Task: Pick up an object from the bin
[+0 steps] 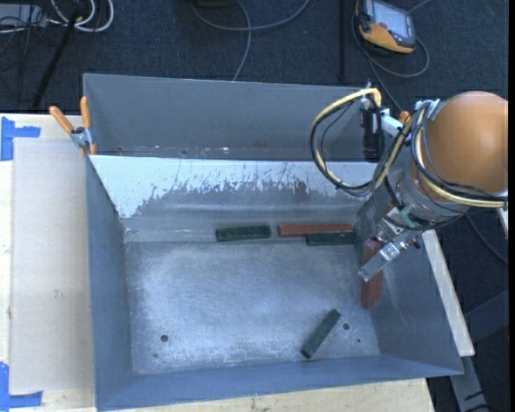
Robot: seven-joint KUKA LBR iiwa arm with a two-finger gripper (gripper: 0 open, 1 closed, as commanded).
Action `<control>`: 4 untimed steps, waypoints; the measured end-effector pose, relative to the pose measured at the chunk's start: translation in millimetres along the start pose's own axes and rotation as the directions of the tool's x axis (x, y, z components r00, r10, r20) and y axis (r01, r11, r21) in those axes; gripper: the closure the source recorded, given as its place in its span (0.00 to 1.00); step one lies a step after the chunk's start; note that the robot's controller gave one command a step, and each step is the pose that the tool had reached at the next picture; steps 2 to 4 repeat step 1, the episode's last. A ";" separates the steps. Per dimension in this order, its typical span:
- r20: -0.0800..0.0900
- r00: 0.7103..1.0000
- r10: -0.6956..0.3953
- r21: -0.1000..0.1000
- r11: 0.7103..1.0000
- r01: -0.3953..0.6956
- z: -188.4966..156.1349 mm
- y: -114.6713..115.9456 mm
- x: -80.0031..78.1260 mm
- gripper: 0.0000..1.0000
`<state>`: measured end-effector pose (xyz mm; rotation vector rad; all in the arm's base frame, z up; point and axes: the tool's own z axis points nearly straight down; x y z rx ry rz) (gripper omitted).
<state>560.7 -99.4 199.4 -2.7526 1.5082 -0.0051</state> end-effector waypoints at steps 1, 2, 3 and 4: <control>0.000 0.999 -0.044 0.001 0.999 0.044 -85.2 -1.8 -13.1 1.00; 0.000 0.999 -0.044 0.001 0.999 0.044 -85.2 -1.8 -13.1 1.00; 0.000 0.999 -0.044 0.001 0.999 0.044 -85.2 -1.8 -13.1 1.00; 0.000 0.999 -0.044 0.001 0.999 0.044 -85.2 -1.8 -13.1 1.00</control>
Offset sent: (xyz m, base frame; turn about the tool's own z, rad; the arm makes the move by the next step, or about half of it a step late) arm -0.0070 0.0103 0.0820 -0.0475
